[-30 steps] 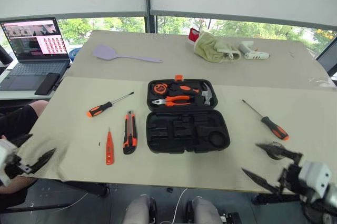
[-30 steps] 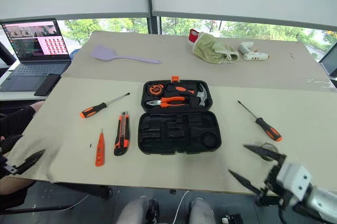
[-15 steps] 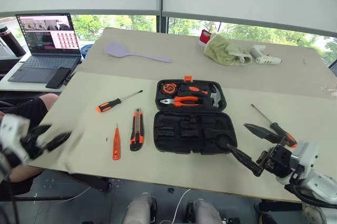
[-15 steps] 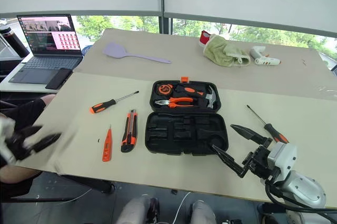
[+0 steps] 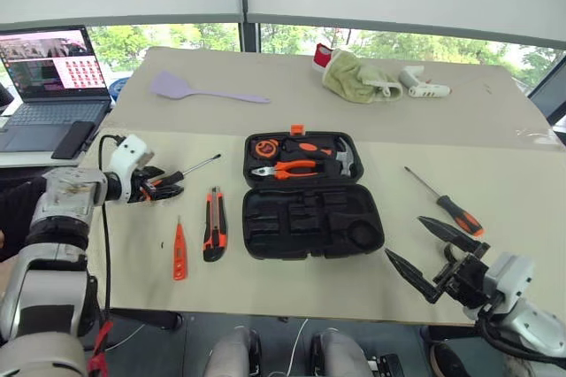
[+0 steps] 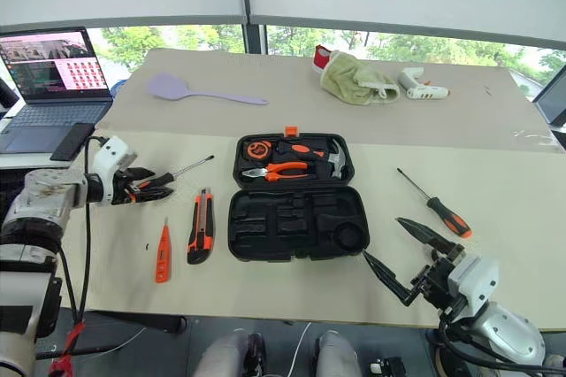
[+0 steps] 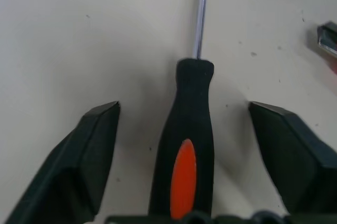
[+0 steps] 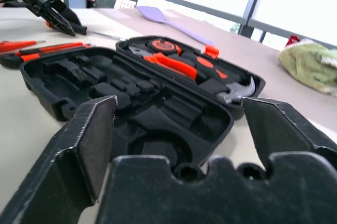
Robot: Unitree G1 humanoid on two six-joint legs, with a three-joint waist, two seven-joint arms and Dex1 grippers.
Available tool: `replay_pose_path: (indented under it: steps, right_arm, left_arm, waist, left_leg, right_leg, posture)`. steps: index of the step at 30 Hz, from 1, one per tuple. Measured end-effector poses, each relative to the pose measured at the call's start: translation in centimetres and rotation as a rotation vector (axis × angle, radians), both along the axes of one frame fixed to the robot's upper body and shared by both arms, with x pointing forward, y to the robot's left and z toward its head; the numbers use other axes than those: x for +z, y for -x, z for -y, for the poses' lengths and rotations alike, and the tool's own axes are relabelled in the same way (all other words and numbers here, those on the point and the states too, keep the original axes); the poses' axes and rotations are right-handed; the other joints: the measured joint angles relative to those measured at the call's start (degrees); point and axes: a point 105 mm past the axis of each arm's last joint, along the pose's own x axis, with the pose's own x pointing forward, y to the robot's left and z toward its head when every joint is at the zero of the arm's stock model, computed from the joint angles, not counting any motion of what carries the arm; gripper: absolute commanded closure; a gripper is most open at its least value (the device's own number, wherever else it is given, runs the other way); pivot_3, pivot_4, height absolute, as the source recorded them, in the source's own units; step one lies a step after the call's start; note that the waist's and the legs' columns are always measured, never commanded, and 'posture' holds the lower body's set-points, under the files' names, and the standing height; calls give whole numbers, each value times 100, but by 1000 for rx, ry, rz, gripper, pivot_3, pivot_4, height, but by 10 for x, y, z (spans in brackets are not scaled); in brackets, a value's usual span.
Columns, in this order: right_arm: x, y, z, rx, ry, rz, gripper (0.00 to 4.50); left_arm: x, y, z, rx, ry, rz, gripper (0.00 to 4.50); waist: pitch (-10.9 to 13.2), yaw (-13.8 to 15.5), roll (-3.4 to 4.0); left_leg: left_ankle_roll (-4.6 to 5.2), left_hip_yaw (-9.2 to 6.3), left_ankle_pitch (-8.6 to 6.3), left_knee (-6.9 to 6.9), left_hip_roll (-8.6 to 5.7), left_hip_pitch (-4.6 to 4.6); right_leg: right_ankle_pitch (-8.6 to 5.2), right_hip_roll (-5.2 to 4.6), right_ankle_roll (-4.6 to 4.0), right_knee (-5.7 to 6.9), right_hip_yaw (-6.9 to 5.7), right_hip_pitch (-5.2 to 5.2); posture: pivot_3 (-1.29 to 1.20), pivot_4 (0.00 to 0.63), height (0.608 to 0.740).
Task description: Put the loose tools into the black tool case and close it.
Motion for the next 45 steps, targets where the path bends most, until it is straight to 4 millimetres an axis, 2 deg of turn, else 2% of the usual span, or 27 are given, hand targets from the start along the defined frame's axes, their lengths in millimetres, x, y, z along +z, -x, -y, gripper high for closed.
replay_pose_path:
  steps: [1,5,6,8,10,13,15,17,19,22,24,32,37,44,45]
  right_arm:
    - [-1,1,0,-5,0,-3,0]
    - [-1,2,2,-16,1,0,0]
    - [0,1,2,-16,2,3,0]
    - [1,1,2,-15,9,8,0]
    - [4,-1,4,-15,16,19,0]
    - [12,-2,8,-15,35,33,0]
    - [14,-4,10,-16,50,29,0]
    - [17,-6,14,-24,59,36,0]
    - [22,-9,16,-26,74,48,0]
    - [25,-12,17,-29,80,53,0]
    - [24,-11,19,-37,80,49,0]
    - [17,-3,21,-90,51,22,0]
    - [19,0,19,-112,45,29,0]
    - [18,5,15,-133,31,25,0]
    - [18,5,15,-131,30,23,0]
  left_arm:
    - [0,0,1,-9,-6,-7,1797]
    - [0,1,1,-45,-17,-7,3462]
    - [1,3,2,-67,-11,-4,3633]
    - [4,6,7,-132,15,9,3637]
    - [17,8,15,-234,24,34,3637]
    - [48,9,32,-389,24,96,3637]
    - [71,11,53,-519,30,149,3637]
    - [83,18,87,-676,36,185,3637]
    - [80,26,122,-804,31,184,3637]
    - [58,38,170,-900,41,130,3637]
    - [48,36,185,-882,29,100,3637]
    - [20,15,210,-801,-66,104,3637]
    - [9,15,218,-831,-134,86,3637]
    - [7,13,221,-816,-148,86,3637]
    - [6,13,222,-811,-146,87,3137]
  waist:
    - [0,5,0]
    - [0,23,0]
    - [0,22,0]
    - [1,23,-2]
    - [6,24,-10]
    - [8,66,-13]
    - [8,95,-12]
    - [8,106,-11]
    - [8,102,-10]
    - [8,83,-11]
    - [8,52,-11]
    - [8,105,-11]
    - [8,92,-10]
    - [8,90,-9]
    - [8,90,-9]
  left_leg:
    - [2,1,-1,0,-2,1]
    - [5,1,-3,2,0,3]
    - [5,1,-3,2,1,1]
    - [5,1,-3,4,1,-7]
    - [5,1,-2,16,1,-26]
    - [15,0,-9,60,1,-63]
    - [25,-4,-14,105,5,-92]
    - [36,-3,-21,116,-2,-90]
    - [43,-3,-25,122,-10,-88]
    - [44,-1,-24,124,-9,-88]
    - [41,2,-22,123,-7,-86]
    - [54,3,-28,129,-12,-88]
    - [58,5,-31,131,-12,-88]
    - [62,4,-33,132,-11,-83]
    - [63,4,-34,132,-11,-83]
  right_leg:
    - [0,-2,0,0,4,0]
    - [0,-2,-1,2,9,-1]
    - [1,-2,-1,2,9,-4]
    - [1,-2,-2,4,8,-12]
    - [2,-2,-3,11,7,-26]
    - [1,-2,-2,46,8,-55]
    - [-4,-2,3,65,8,-68]
    - [-7,-3,10,66,29,-60]
    - [-6,-3,18,70,53,-58]
    - [-7,6,19,82,70,-65]
    - [-7,14,19,87,81,-71]
    - [-8,14,22,86,98,-68]
    - [-9,14,24,87,107,-70]
    - [-8,13,24,89,112,-68]
    - [-8,13,24,89,112,-67]
  posture:
    - [0,150,740]
    - [0,150,740]
    - [0,150,740]
    - [0,150,740]
    - [0,150,740]
    - [0,150,740]
    - [0,150,740]
    - [0,150,740]
    - [0,150,740]
    - [0,150,740]
    - [0,150,740]
    - [0,150,740]
    - [0,150,740]
    - [0,150,740]
    - [0,150,740]
